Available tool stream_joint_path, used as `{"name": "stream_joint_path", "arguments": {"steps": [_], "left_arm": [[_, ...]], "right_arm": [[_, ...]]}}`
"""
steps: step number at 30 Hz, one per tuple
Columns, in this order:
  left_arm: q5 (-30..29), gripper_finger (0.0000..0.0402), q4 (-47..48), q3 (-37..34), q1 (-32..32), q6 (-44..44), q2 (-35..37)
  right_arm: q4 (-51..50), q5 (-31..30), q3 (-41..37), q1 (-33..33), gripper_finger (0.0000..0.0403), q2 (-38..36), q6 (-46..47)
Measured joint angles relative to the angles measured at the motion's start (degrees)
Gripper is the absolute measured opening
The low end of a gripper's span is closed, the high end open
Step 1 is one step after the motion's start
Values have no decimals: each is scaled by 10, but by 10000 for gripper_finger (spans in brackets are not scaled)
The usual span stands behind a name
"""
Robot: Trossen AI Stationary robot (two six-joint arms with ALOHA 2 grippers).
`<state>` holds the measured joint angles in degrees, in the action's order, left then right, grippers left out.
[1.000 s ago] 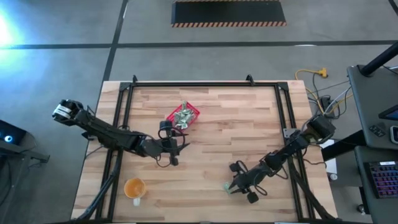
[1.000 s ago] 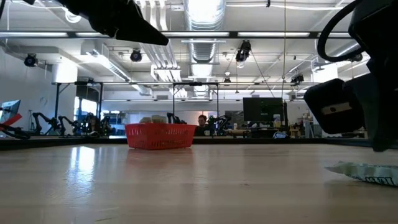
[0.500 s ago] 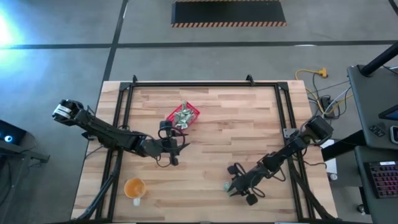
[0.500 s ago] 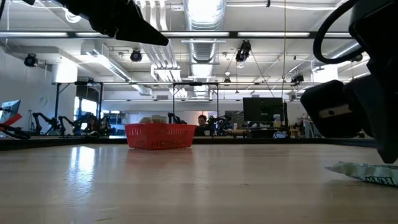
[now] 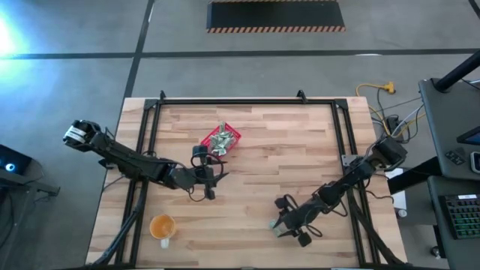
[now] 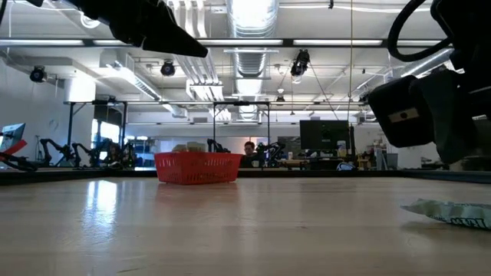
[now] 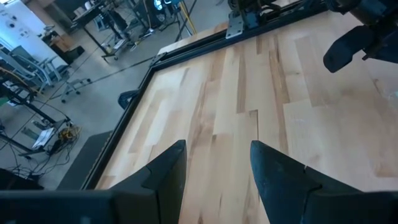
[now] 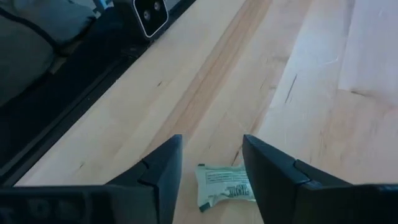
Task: Pick and place Stevia / Truvia into bins
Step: Put the white stevia packet into the red bin
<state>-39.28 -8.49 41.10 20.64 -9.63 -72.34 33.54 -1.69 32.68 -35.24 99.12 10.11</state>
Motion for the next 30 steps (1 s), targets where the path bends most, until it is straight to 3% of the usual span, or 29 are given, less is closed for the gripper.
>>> {"name": "stream_joint_path", "arguments": {"steps": [7, 23, 30], "left_arm": [[0, 162, 0, -2, 0, 1, 0], [0, 162, 0, -2, 0, 2, 0], [0, 162, 0, -2, 0, 3, 0]], "right_arm": [[-6, 0, -1, 0, 180, 0, 0], [-8, 0, -4, 0, 182, 0, -3], [-8, -44, -18, 0, 183, 0, 0]]}}
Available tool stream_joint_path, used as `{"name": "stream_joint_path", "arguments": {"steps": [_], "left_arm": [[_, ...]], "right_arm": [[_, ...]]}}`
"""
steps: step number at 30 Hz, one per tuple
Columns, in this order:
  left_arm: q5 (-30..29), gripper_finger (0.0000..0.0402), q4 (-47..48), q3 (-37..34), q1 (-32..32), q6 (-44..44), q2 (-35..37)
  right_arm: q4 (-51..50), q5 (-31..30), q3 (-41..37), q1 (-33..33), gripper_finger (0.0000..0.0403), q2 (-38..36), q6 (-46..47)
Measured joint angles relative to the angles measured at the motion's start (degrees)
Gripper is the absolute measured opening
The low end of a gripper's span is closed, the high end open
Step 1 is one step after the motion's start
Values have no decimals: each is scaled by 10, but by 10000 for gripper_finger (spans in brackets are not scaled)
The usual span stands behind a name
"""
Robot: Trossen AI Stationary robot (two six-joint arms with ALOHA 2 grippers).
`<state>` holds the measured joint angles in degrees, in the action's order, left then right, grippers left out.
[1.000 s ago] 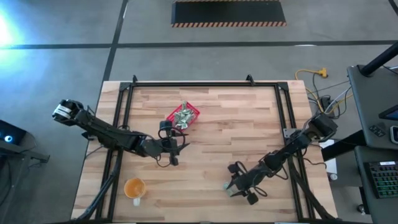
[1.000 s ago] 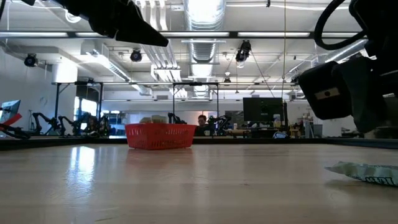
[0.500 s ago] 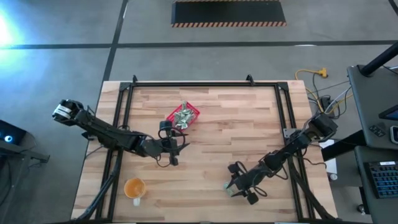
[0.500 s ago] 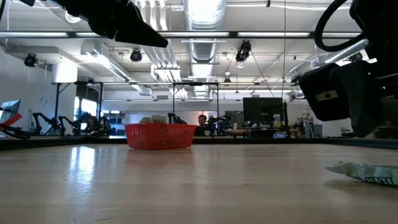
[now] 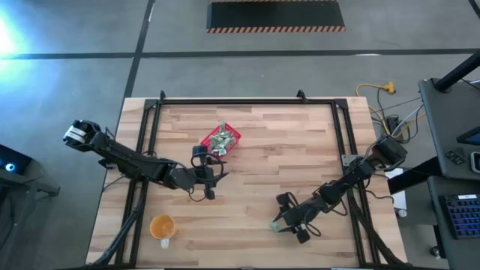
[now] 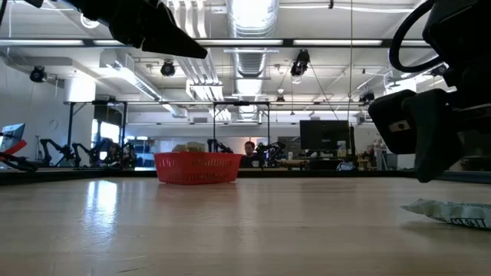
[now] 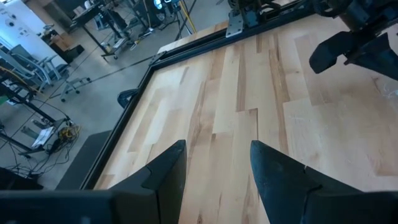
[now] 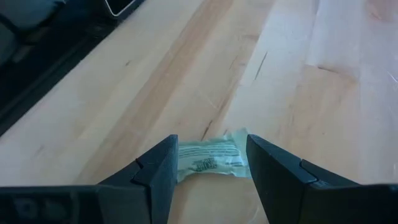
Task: Pick and place Stevia / Truvia into bins
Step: Put the white stevia packet into the red bin
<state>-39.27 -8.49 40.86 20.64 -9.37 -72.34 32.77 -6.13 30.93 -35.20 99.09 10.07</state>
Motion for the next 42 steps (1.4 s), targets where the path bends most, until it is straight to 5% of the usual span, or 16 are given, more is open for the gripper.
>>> {"name": "stream_joint_path", "arguments": {"steps": [26, 42], "left_arm": [[0, 162, 0, 0, 0, 1, 0], [0, 162, 0, 0, 0, 1, 0]], "right_arm": [[0, 2, 17, 6, 181, 40, 30], [0, 3, 17, 6, 89, 38, 28]]}}
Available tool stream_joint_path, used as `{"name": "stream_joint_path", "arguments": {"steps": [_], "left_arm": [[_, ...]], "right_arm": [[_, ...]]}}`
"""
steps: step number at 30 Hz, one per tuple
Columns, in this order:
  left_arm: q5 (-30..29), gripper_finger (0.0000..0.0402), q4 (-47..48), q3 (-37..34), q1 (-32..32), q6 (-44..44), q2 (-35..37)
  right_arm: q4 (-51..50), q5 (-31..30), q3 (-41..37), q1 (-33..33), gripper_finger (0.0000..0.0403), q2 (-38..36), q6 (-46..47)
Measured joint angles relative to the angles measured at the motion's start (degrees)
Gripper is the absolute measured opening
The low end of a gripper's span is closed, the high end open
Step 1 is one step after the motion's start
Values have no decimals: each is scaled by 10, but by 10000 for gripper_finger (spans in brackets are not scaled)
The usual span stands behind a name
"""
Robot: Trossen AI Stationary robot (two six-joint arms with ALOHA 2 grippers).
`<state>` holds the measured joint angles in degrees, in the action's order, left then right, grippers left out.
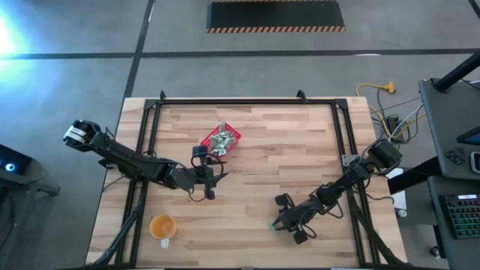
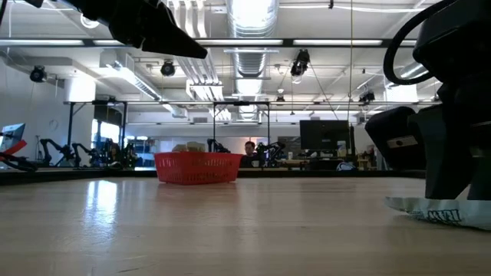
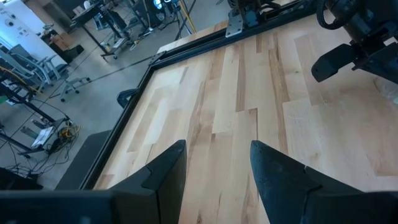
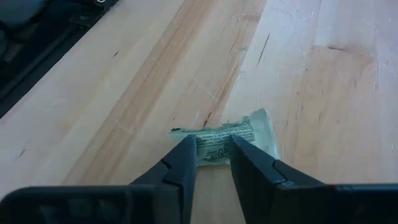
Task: Pick and place Stevia / Truvia into bins
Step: Put the white stevia packet into the red bin
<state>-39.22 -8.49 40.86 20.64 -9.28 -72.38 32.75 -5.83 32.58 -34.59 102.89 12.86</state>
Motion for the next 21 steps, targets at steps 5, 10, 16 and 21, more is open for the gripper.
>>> {"name": "stream_joint_path", "arguments": {"steps": [5, 10, 16, 21], "left_arm": [[0, 162, 0, 0, 0, 0, 0], [0, 162, 0, 0, 0, 0, 0], [0, 162, 0, 0, 0, 0, 0], [0, 162, 0, 0, 0, 0, 0]], "right_arm": [[0, 0, 0, 0, 63, -1, -7], [0, 0, 0, 0, 44, -2, -11], [1, -1, 0, 0, 25, -6, -33], [2, -2, 4, 0, 11, -9, -65]]}}
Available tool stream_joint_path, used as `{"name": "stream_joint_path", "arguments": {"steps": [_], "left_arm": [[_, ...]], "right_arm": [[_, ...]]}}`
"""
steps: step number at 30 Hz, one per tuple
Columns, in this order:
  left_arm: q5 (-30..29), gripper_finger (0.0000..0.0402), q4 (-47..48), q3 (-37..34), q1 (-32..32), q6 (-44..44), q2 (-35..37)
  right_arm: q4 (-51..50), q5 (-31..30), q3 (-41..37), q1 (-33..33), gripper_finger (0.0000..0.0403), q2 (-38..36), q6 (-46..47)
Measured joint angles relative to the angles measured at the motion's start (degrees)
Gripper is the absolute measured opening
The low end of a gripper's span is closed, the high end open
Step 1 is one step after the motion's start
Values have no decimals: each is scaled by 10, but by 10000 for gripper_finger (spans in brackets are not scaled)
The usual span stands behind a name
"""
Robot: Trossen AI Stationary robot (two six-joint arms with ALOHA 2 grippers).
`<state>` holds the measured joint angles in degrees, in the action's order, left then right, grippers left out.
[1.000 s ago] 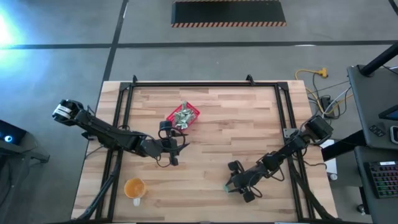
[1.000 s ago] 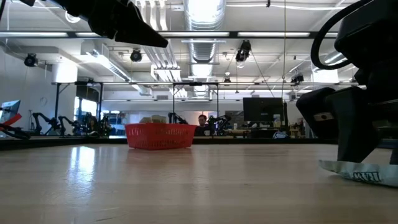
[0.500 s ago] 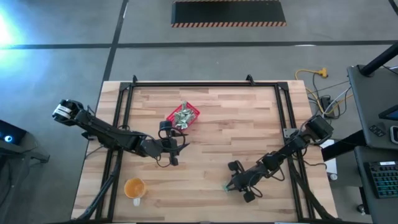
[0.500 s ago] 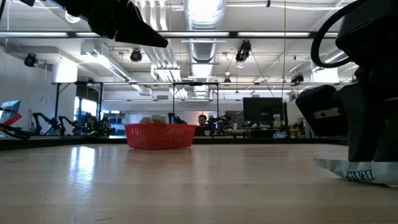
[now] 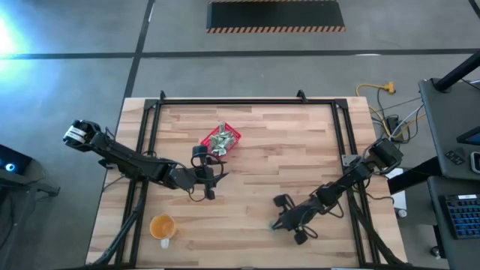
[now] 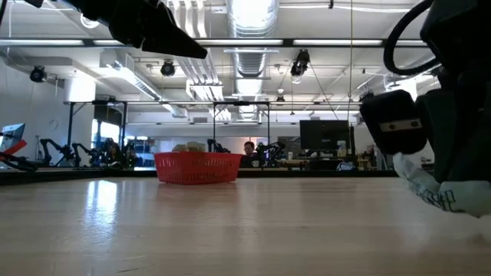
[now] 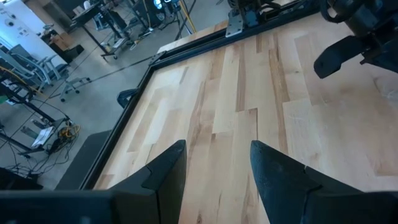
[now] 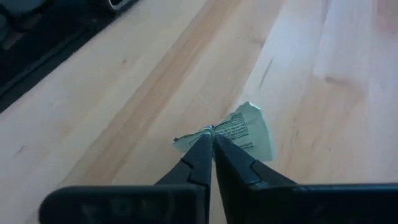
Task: Pick and place Stevia / Truvia into bins
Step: Put the white stevia packet into the red bin
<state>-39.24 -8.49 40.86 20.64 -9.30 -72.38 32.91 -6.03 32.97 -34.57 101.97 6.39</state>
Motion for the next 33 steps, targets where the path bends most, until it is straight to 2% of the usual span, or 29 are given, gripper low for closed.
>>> {"name": "stream_joint_path", "arguments": {"steps": [4, 7, 16, 19, 26, 33], "left_arm": [[0, 162, 0, 0, 0, 0, 0], [0, 162, 0, 0, 0, 0, 0], [-6, 162, 10, 1, 1, 0, 1], [-38, 162, 32, 3, 5, 1, 4], [-146, 162, 90, 4, 35, 1, 26], [-213, 162, 124, 1, 75, 0, 71]], "right_arm": [[1, -9, 16, 0, 9, -1, -41], [1, -40, 30, 1, 9, -2, -86], [2, -221, 81, 42, 9, -3, -214], [1, -255, 98, 78, 9, -3, -229], [2, -244, 135, 190, 9, -3, -244], [2, -101, 172, 315, 9, 2, -220]]}}
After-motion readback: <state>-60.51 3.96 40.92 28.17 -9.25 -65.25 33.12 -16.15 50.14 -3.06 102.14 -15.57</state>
